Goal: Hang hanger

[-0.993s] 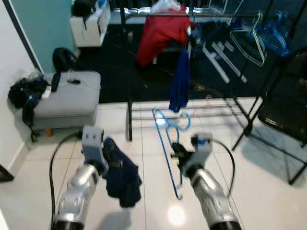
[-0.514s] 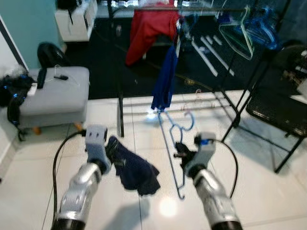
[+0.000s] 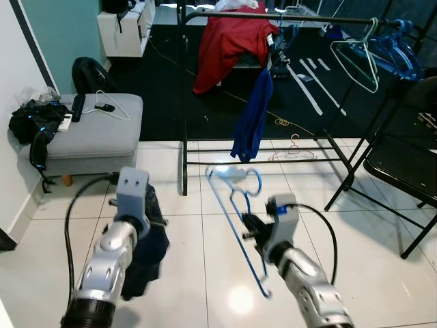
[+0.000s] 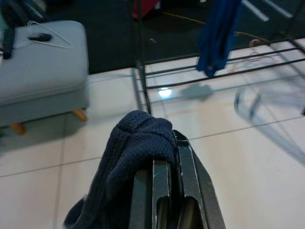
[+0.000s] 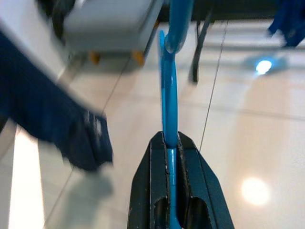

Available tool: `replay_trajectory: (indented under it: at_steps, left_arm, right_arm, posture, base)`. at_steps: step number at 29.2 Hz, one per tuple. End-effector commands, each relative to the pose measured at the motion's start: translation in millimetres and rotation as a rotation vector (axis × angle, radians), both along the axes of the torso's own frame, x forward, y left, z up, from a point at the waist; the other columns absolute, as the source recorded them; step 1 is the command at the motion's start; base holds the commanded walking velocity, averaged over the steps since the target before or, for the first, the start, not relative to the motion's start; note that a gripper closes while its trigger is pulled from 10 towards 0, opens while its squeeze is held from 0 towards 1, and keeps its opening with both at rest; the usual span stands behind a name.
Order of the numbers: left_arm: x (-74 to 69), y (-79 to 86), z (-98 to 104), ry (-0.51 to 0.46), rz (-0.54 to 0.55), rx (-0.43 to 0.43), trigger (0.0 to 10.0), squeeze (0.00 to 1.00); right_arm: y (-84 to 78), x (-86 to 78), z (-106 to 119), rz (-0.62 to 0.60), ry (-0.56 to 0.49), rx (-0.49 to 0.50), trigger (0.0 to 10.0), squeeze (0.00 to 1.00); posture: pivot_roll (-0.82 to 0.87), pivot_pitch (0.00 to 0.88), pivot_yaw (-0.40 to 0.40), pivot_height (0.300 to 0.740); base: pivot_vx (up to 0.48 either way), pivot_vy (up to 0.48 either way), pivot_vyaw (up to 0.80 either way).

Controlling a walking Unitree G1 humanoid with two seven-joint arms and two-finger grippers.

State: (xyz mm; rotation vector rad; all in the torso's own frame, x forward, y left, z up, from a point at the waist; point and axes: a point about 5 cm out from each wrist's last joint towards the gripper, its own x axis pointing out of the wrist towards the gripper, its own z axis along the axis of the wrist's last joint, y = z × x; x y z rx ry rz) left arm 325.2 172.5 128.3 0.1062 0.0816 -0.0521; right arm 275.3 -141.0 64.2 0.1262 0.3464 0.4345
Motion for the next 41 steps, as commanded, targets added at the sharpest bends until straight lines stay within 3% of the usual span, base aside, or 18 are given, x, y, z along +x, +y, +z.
replay_trajectory:
  at_steps: [1, 8, 15, 17, 24, 31, 37, 41]
  left_arm:
    - [6.0, 7.7, 0.4, 0.039, 0.058, 0.041, 10.0, 0.00]
    - [22.9, 14.0, 11.0, 0.115, 0.166, 0.101, 10.0, 0.00]
    - [33.7, 16.9, 22.1, 0.146, 0.231, 0.122, 10.0, 0.00]
    - [37.1, 18.9, 26.5, 0.143, 0.265, 0.129, 10.0, 0.00]
    - [41.3, 22.6, 33.0, 0.131, 0.320, 0.127, 10.0, 0.00]
    - [42.7, 21.7, 35.8, 0.138, 0.325, 0.123, 10.0, 0.00]
    - [43.3, 12.0, 51.1, 0.154, 0.286, 0.058, 10.0, 0.00]
    - [43.5, 7.0, 62.7, 0.154, 0.271, -0.010, 10.0, 0.00]
  right_arm:
    - [0.9, -5.3, 5.3, 0.047, 0.019, 0.001, 10.0, 0.00]
    - [0.0, -17.6, 5.0, 0.136, 0.054, -0.035, 10.0, 0.00]
    - [13.0, -34.5, 9.9, 0.379, 0.104, -0.001, 10.0, 0.00]
    - [10.4, -41.8, 10.7, 0.467, 0.160, -0.049, 10.0, 0.00]
    - [0.3, -47.9, 8.1, 0.520, 0.214, -0.163, 10.0, 0.00]
    - [-3.0, -44.2, 7.2, 0.504, 0.194, -0.203, 10.0, 0.00]
    - [5.0, -17.8, 14.2, 0.411, 0.052, -0.149, 10.0, 0.00]
    - [17.7, -8.1, 21.8, 0.463, -0.001, -0.127, 10.0, 0.00]
  posture:
    - [-0.02, 0.053, -0.025, 0.740]
    - [-0.04, 0.038, -0.014, 0.740]
    - [-0.04, 0.028, -0.015, 0.740]
    - [-0.04, 0.024, -0.016, 0.740]
    - [-0.04, 0.022, -0.019, 0.740]
    - [-0.04, 0.021, -0.023, 0.740]
    - [-0.04, 0.035, -0.023, 0.740]
    - [-0.03, 0.045, -0.028, 0.740]
  base:
    - [0.000, 0.000, 0.00]
    - [0.000, 0.000, 0.00]
    - [0.000, 0.000, 0.00]
    - [0.000, 0.000, 0.00]
    - [0.000, 0.000, 0.00]
    - [0.000, 0.000, 0.00]
    - [0.000, 0.000, 0.00]
    - [0.000, 0.000, 0.00]
